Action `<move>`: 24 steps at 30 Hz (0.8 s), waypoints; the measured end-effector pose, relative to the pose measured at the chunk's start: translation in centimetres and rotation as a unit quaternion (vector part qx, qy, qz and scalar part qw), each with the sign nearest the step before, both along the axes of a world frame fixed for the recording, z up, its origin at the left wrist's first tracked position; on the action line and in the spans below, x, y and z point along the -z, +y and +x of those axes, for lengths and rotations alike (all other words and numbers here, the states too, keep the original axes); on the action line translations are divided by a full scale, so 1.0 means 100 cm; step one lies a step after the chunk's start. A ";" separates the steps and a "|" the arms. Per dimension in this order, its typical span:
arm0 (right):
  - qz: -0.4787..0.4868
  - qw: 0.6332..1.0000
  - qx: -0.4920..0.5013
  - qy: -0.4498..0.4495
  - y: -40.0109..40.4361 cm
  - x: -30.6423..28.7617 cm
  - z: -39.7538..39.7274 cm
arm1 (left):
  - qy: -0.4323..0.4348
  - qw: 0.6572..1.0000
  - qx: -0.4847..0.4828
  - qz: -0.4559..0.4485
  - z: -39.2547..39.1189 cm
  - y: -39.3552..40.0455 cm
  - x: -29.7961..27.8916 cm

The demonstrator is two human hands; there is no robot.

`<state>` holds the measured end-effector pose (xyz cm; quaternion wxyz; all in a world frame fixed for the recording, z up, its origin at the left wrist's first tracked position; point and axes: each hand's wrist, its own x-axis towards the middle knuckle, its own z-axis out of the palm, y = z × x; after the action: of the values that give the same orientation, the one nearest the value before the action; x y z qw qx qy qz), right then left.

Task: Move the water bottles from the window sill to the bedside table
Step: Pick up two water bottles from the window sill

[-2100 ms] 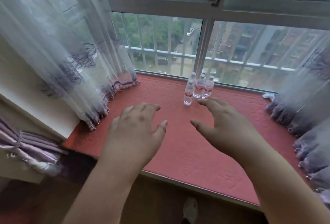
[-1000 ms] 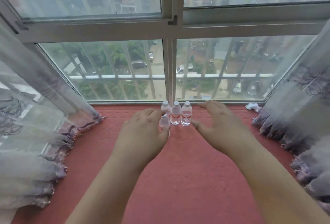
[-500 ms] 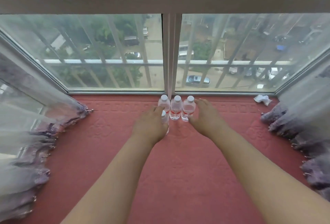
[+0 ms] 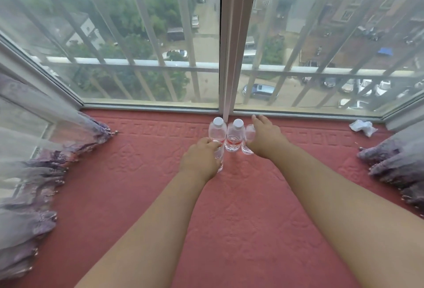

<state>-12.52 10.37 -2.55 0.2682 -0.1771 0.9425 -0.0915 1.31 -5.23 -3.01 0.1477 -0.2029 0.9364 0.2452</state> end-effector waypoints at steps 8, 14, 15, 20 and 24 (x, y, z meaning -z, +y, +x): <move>-0.042 0.997 0.050 0.040 0.002 0.022 0.000 | 0.024 1.000 -0.014 -0.004 -0.006 0.001 0.019; -0.086 0.994 0.048 0.055 0.032 0.034 0.035 | 0.058 0.998 0.004 0.003 0.004 0.006 0.027; -0.098 0.993 0.049 0.052 0.037 0.035 0.044 | 0.062 0.998 0.006 0.003 0.008 0.009 0.028; -0.137 0.989 0.055 0.014 0.059 0.035 0.095 | 0.059 0.998 0.002 0.010 0.045 0.027 0.030; -0.160 0.984 0.069 -0.025 0.074 0.031 0.137 | 0.057 0.998 -0.009 0.028 0.081 0.039 0.028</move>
<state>1.16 17.79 -5.67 0.2532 -0.1500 0.9187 -0.2635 9.38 -1.38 -5.83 0.0980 -0.1927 0.9343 0.2835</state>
